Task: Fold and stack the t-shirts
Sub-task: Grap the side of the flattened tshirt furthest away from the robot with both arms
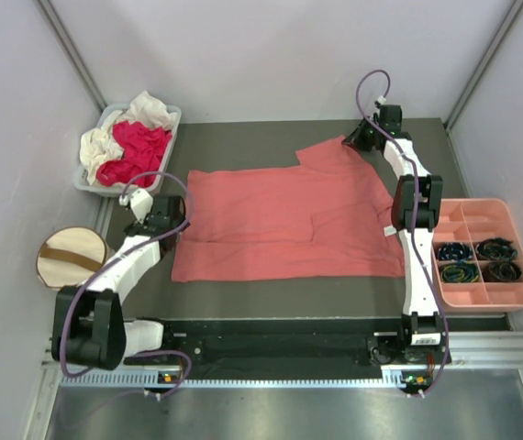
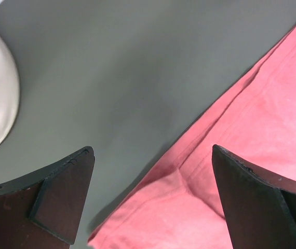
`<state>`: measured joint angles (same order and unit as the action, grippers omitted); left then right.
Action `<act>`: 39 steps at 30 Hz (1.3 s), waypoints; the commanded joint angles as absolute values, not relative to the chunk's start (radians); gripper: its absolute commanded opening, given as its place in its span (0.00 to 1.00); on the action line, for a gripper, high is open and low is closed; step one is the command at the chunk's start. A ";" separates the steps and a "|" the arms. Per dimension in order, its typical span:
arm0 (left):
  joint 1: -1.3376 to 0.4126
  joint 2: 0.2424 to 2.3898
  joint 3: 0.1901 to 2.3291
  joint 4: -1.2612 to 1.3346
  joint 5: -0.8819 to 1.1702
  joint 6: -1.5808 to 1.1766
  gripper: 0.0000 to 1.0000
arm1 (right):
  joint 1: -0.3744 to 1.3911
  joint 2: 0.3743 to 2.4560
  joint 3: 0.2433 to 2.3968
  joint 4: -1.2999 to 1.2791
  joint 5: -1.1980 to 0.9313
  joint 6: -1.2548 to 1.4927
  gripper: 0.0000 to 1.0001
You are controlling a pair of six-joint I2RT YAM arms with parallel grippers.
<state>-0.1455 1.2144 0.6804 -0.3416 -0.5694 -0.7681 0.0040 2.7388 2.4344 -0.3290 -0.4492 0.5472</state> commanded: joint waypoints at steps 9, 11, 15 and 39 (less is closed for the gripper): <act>-0.132 1.644 0.946 -0.078 -0.469 -0.695 0.99 | -0.025 2.729 2.408 -0.299 -0.474 0.564 0.00; -0.129 1.698 1.026 -0.075 -0.446 -0.677 0.99 | -0.028 2.729 2.407 -0.293 -0.480 0.571 0.00; -0.117 1.836 1.187 -0.066 -0.393 -0.634 0.99 | -0.031 2.730 2.399 -0.284 -0.486 0.581 0.00; -0.074 2.125 1.500 -0.083 -0.302 -0.549 0.90 | -0.032 2.718 2.370 -0.259 -0.492 0.583 0.00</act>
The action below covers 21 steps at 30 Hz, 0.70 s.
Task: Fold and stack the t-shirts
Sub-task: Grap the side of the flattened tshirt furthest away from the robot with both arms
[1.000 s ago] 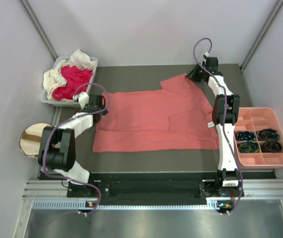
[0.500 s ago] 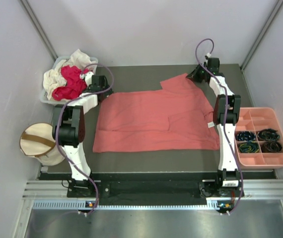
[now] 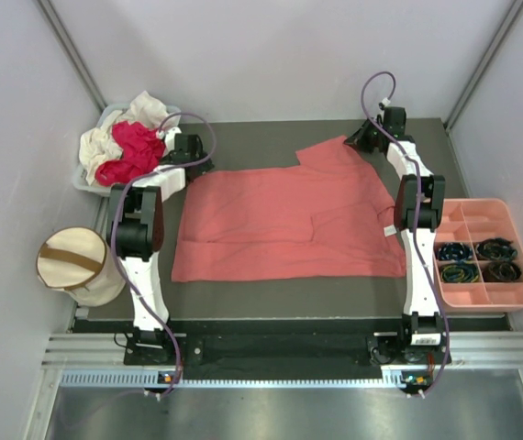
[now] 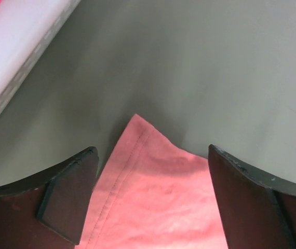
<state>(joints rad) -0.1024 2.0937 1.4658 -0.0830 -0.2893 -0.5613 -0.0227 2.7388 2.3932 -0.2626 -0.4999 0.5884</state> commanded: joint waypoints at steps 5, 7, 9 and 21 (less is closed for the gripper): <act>-0.068 2.141 1.503 -0.089 -0.322 -0.548 0.73 | -0.032 2.717 2.370 -0.259 -0.495 0.584 0.00; -0.066 2.144 1.502 -0.094 -0.331 -0.549 0.70 | -0.032 2.717 2.370 -0.258 -0.497 0.584 0.00; -0.058 2.148 1.506 -0.097 -0.322 -0.552 0.68 | -0.032 2.717 2.368 -0.256 -0.497 0.586 0.00; -0.025 2.169 1.529 -0.115 -0.302 -0.571 0.61 | -0.035 2.715 2.364 -0.250 -0.503 0.589 0.00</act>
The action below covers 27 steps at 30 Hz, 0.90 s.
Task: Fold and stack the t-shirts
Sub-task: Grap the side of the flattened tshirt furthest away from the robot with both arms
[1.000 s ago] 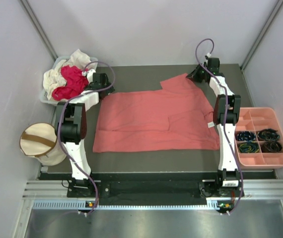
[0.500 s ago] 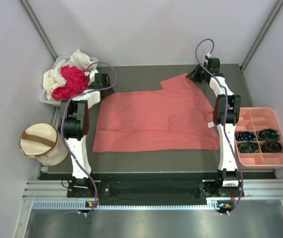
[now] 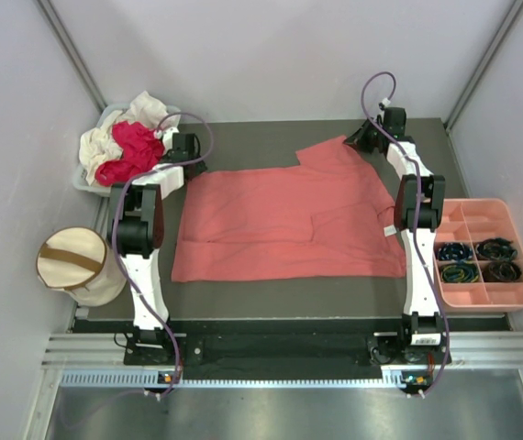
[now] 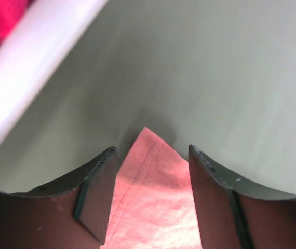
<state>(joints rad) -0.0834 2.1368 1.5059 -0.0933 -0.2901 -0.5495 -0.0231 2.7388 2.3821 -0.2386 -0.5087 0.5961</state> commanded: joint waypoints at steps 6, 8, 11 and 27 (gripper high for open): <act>-0.017 2.178 1.540 -0.127 -0.290 -0.578 0.57 | -0.037 2.715 2.361 -0.247 -0.505 0.592 0.00; -0.014 2.184 1.549 -0.135 -0.287 -0.581 0.56 | -0.037 2.715 2.361 -0.245 -0.506 0.594 0.00; -0.012 2.198 1.571 -0.162 -0.284 -0.584 0.55 | -0.038 2.717 2.359 -0.245 -0.506 0.595 0.00; -0.008 2.218 1.601 -0.261 -0.296 -0.607 0.55 | -0.041 2.715 2.353 -0.235 -0.512 0.604 0.00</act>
